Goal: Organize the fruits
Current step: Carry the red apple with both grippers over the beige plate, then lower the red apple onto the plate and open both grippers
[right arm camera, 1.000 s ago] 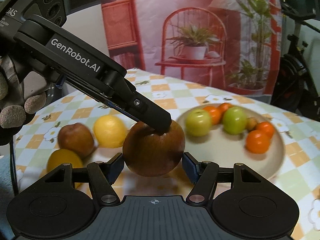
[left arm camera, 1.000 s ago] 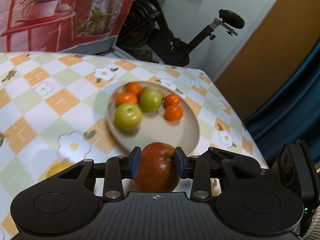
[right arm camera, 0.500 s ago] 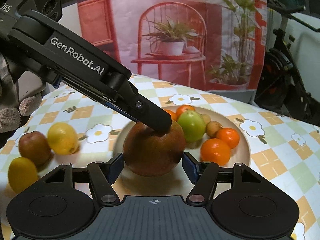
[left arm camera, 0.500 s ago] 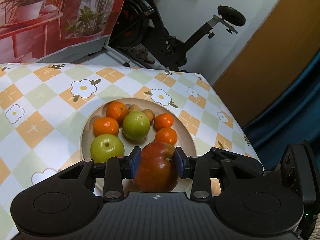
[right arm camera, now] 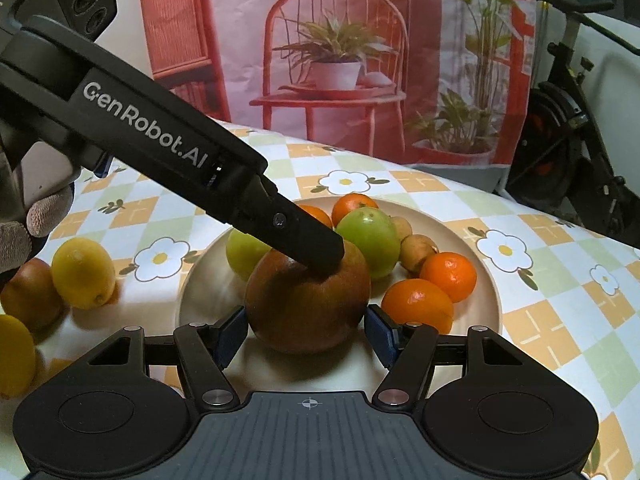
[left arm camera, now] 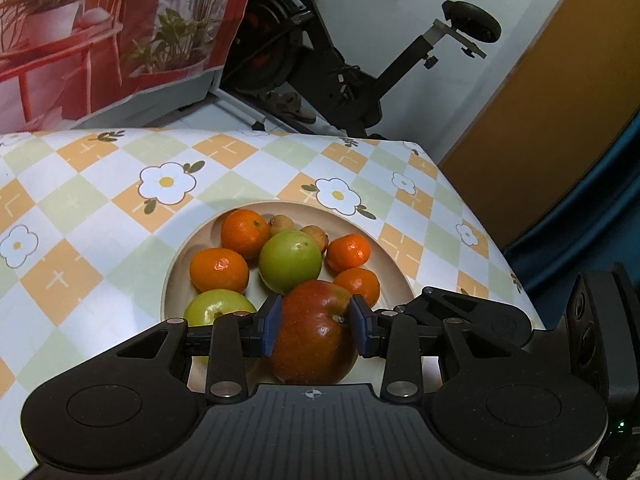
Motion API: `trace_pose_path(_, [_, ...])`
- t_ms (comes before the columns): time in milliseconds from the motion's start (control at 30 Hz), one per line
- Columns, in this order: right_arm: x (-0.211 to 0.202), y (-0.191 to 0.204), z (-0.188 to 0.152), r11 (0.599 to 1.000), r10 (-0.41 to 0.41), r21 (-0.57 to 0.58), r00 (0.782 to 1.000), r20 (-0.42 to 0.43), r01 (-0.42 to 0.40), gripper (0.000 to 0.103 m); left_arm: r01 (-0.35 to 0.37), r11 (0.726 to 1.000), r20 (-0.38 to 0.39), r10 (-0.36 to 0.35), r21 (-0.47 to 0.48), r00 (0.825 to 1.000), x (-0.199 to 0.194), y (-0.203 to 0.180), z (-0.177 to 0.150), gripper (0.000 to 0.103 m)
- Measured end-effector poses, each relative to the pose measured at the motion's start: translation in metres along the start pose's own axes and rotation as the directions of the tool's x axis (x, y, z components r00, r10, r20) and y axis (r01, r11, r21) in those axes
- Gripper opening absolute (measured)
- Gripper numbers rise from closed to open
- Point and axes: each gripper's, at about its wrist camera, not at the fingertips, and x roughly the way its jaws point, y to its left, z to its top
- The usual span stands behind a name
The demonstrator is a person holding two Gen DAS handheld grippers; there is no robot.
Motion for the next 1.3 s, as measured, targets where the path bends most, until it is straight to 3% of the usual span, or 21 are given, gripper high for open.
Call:
trace_pose_path(533, [-0.01, -0.003, -0.006, 0.999, -0.005, 0.038, 1.0, 0.004, 0.005, 0.061, -0.034, 0.999, 0.014, 0.034, 0.01, 0.999, 0.002, -0.003, 0.002, 0.041])
trace_pose_path(767, [-0.039, -0.003, -0.012, 0.994, -0.01, 0.111, 0.999, 0.053, 0.004, 0.066, -0.08, 0.997, 0.085, 0.079, 0.011, 0.993, -0.025, -0.009, 0.002, 0.041])
trace_pose_path(933, [-0.062, 0.003, -0.017, 0.977, -0.039, 0.213, 0.991, 0.131, 0.01, 0.073, -0.14, 0.99, 0.154, 0.135, 0.02, 0.979, -0.061, -0.012, -0.007, 0.052])
trace_pose_path(1133, [-0.081, 0.024, -0.029, 0.953, -0.114, 0.297, 0.975, 0.189, 0.054, 0.085, -0.236, 0.971, 0.203, 0.228, 0.019, 0.952, -0.108, -0.007, -0.033, 0.053])
trace_pose_path(1300, [-0.09, 0.054, -0.036, 0.954, -0.15, 0.285, 0.967, 0.206, 0.087, 0.093, -0.311, 0.95, 0.251, 0.298, 0.012, 0.921, -0.148, -0.002, -0.06, 0.053])
